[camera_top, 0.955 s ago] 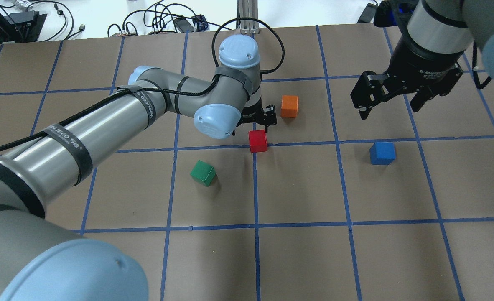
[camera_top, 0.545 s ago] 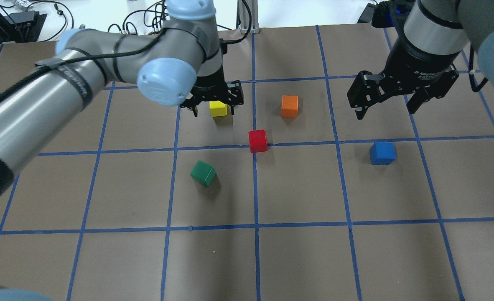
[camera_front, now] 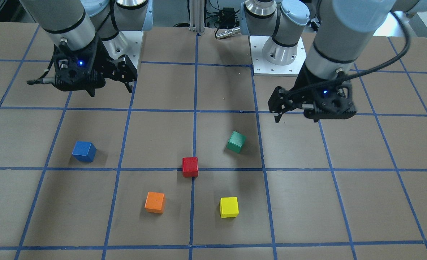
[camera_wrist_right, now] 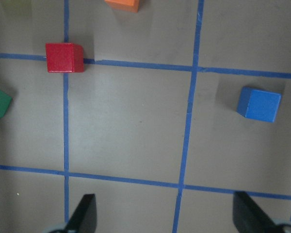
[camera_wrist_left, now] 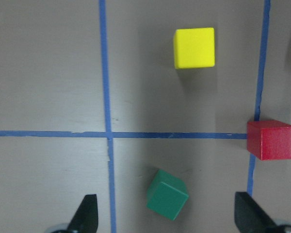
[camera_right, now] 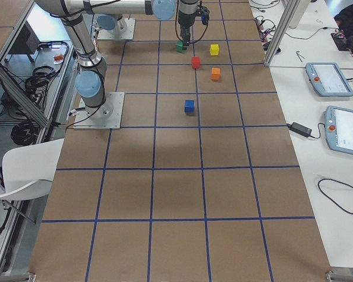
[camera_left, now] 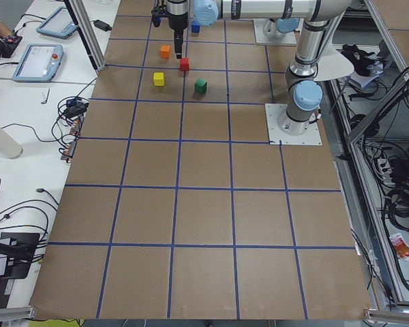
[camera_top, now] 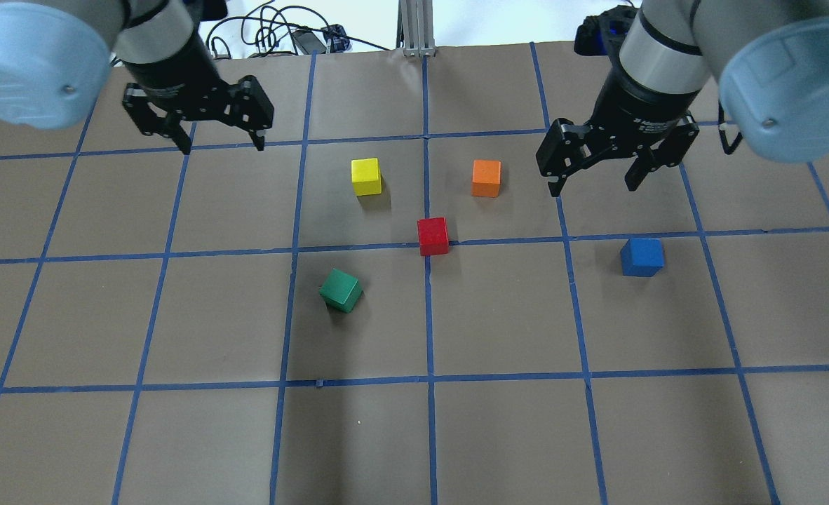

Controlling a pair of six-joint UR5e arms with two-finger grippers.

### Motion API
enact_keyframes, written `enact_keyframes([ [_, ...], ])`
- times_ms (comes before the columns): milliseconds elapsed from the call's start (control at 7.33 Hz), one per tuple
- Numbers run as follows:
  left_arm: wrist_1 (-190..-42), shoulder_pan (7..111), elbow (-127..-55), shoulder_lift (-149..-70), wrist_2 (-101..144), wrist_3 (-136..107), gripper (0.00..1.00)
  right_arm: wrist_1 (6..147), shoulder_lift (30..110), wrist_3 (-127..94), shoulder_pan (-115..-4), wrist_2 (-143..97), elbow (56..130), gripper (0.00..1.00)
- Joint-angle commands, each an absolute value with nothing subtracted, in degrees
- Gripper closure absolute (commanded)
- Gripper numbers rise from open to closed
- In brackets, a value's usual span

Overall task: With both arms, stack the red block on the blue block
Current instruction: 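Raise the left gripper back while the right gripper moves toward the red cube, then lower the right gripper onto the red cube and close it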

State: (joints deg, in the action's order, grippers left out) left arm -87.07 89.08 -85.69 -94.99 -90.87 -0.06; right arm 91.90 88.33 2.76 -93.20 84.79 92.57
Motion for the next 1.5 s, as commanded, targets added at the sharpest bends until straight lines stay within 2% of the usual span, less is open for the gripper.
enact_keyframes([
  [0,-88.7,86.6,-86.4,-91.0,-91.0,2.5,0.00,99.6,82.5,0.0,-97.7,84.8,92.5,0.00],
  [545,-92.6,86.7,-85.6,-90.3,-90.6,2.5,0.00,114.0,73.1,-8.9,-105.7,90.7,92.5,0.00],
  [1364,-92.3,86.7,-86.1,-90.1,-90.6,2.1,0.00,120.9,63.4,-15.8,-109.6,90.4,92.1,0.00],
])
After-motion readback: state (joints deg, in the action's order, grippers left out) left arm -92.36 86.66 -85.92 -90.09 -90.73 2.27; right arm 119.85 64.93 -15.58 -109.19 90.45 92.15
